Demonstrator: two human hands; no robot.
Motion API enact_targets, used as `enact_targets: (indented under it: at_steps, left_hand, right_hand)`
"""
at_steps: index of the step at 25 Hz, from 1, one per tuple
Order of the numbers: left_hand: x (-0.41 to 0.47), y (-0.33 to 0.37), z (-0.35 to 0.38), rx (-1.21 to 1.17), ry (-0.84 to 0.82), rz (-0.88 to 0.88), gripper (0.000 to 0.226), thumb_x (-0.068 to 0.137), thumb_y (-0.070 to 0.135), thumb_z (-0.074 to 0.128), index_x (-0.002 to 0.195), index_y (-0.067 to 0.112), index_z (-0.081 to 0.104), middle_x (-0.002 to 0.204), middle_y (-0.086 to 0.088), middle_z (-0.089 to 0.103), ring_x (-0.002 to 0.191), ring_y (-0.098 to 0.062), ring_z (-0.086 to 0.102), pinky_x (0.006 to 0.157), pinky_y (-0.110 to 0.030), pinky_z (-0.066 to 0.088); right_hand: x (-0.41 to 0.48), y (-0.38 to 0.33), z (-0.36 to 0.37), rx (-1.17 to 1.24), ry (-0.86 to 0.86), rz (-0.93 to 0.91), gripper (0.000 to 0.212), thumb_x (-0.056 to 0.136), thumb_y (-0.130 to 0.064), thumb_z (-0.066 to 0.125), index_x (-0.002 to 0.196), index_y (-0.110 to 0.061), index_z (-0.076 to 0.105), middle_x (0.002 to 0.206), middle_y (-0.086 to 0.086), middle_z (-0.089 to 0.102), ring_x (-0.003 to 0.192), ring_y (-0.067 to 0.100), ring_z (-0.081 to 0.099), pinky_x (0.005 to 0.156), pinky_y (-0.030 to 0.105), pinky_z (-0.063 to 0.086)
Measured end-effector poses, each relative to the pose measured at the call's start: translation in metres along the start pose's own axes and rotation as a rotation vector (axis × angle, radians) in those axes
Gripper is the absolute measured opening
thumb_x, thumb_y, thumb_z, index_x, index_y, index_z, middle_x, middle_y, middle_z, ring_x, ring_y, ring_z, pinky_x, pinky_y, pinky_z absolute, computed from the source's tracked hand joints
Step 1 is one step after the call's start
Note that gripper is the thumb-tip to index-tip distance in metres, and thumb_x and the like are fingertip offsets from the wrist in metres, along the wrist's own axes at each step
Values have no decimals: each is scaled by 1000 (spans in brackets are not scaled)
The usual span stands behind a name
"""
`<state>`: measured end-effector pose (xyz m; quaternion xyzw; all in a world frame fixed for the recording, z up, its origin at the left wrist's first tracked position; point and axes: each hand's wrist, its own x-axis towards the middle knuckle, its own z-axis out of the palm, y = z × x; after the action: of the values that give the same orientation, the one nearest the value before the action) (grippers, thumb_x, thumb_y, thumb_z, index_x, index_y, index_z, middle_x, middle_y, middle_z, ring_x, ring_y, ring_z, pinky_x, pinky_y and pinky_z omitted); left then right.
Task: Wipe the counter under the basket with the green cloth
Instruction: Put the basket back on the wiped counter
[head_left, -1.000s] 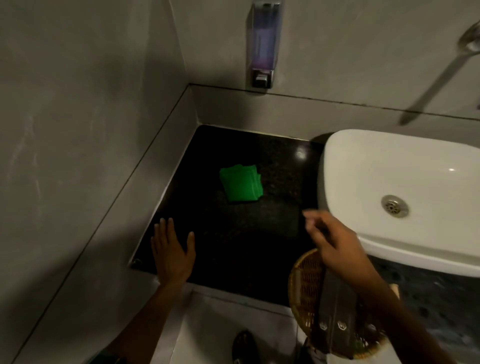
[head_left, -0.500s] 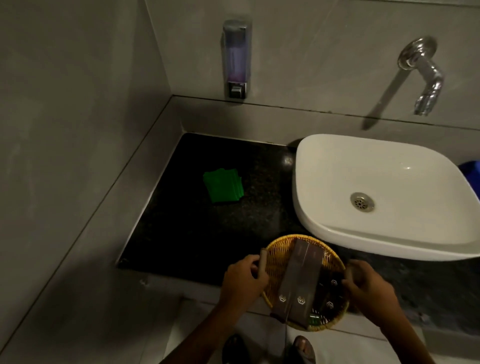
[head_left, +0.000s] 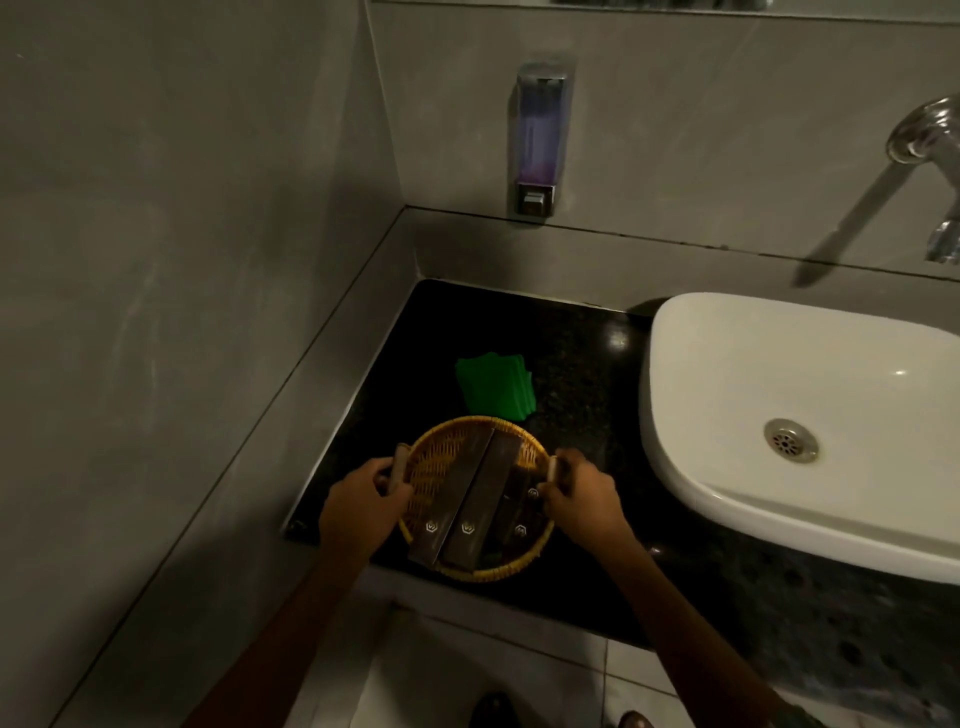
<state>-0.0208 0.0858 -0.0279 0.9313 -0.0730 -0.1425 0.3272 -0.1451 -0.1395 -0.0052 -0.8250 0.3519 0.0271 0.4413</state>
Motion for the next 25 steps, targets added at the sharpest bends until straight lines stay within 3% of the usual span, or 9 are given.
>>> enact_targets:
  at_steps: [3,6,8,10,13,17,20,22,25]
  left_hand:
    - [6,-6,-4,31,-40,-77,46,83,35,66,126,18,59,109,-8,71,91,-20,63,77,-34,51]
    - [21,3,-7,192,27,-21,53,83,47,59,128,21,54,116,-9,66,108,-28,60,88,-44,51]
    - [44,30,-7,167,70,79,52,81,45,60,128,22,54,119,-7,64,108,-26,60,90,-44,51]
    - [78,65,7,142,-18,145,47,83,42,61,126,21,57,120,-5,66,105,-24,63,94,-42,49]
    - [125,105,42,230,-215,85,53,86,44,59,127,11,55,127,-12,63,114,-30,60,99,-41,46]
    - [155,117,76,-17,-212,-177,55,78,29,74,122,1,55,124,-21,61,111,-38,60,86,-39,53]
    - [162,122,83,-424,-252,-327,54,74,10,77,121,-5,56,121,-25,63,106,-39,62,88,-48,56]
    - [160,134,78,-557,-337,-338,47,74,5,74,117,-6,60,113,-21,66,97,-35,66,81,-44,58]
    - [144,157,58,-625,-423,-290,38,75,12,71,111,1,65,95,-10,68,80,-23,65,67,-31,56]
  right_hand:
    - [10,0,16,4,-66,32,47,86,-20,66,128,-14,46,108,12,65,89,23,66,78,38,59]
    - [25,8,4,-39,-38,-6,61,80,-41,71,129,-16,45,91,-5,65,75,11,63,58,13,52]
    - [53,4,-10,-43,73,9,54,79,-42,71,123,-16,53,93,1,68,86,19,66,69,20,53]
    - [94,-8,-13,19,96,56,36,83,-31,69,116,-16,61,101,9,70,99,26,66,79,27,50]
    - [144,-26,3,-20,-102,77,38,89,-22,59,127,-14,55,122,13,63,109,27,61,84,28,48]
    - [177,-20,20,32,-152,124,46,88,-11,49,134,-12,48,130,16,56,112,32,58,77,26,44]
    - [178,-11,23,246,-121,210,45,90,-8,48,135,-11,46,118,11,59,99,27,60,83,39,52]
    - [170,-11,18,412,-101,236,43,92,-13,53,135,-11,46,111,7,58,93,20,58,82,41,55]
    - [148,-19,1,607,-110,210,47,92,-28,59,133,-15,43,126,10,57,105,20,59,69,26,55]
